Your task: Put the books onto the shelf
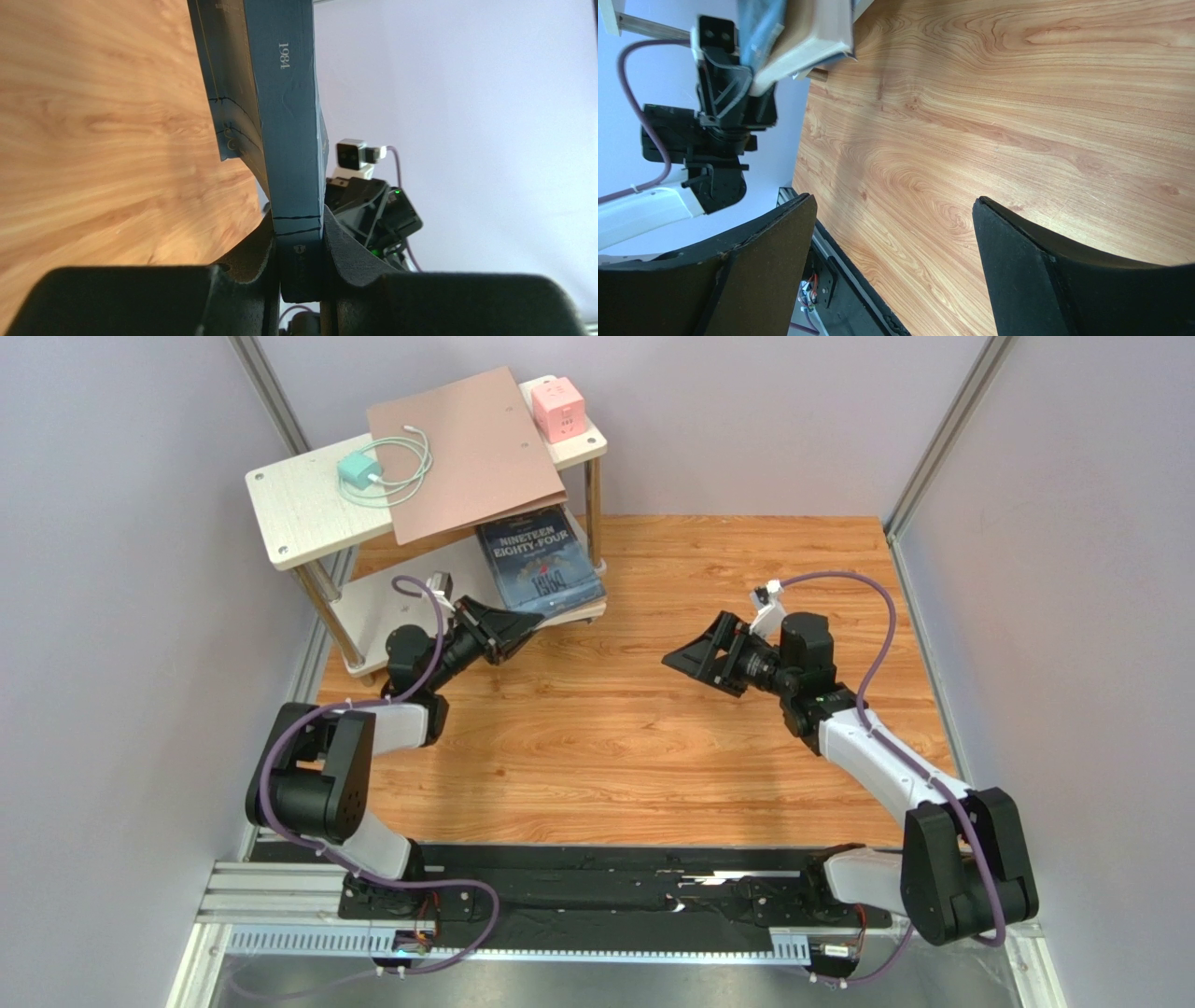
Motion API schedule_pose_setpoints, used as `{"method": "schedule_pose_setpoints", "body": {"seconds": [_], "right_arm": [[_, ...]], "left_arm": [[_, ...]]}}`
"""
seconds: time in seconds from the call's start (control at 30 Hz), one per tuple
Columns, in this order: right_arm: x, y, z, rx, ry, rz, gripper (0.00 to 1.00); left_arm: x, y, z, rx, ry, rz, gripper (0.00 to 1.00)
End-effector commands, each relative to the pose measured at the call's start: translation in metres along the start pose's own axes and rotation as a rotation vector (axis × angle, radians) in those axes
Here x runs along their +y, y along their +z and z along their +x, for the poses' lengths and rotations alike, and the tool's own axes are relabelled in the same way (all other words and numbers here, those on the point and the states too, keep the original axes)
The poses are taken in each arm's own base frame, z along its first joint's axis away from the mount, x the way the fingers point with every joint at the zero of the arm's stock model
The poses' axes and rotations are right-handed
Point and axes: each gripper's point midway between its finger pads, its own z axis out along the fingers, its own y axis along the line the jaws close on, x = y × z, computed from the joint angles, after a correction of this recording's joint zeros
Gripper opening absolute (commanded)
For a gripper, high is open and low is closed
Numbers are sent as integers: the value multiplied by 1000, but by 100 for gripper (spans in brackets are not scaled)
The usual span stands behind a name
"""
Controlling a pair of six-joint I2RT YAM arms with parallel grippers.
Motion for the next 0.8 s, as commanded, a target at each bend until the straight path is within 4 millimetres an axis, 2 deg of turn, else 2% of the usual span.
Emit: {"method": "schedule_pose_setpoints", "body": {"seconds": [0.0, 0.13, 0.5, 0.6, 0.77], "right_arm": [[4, 4, -4, -13, -48, -29, 88], [2, 6, -4, -9, -49, -25, 88], [-10, 10, 6, 25, -44, -9, 88], [-15, 10, 10, 31, -39, -2, 88], [-25, 10, 18, 46, -33, 17, 88]], "left_arm": [[-100, -1, -9, -10, 283, 376, 0], [-100, 9, -18, -6, 269, 380, 0], [-121, 32, -56, -52, 268, 438, 0], [-119, 38, -66, -60, 259, 438, 0], [-99, 45, -86, -86, 232, 405, 0]]}}
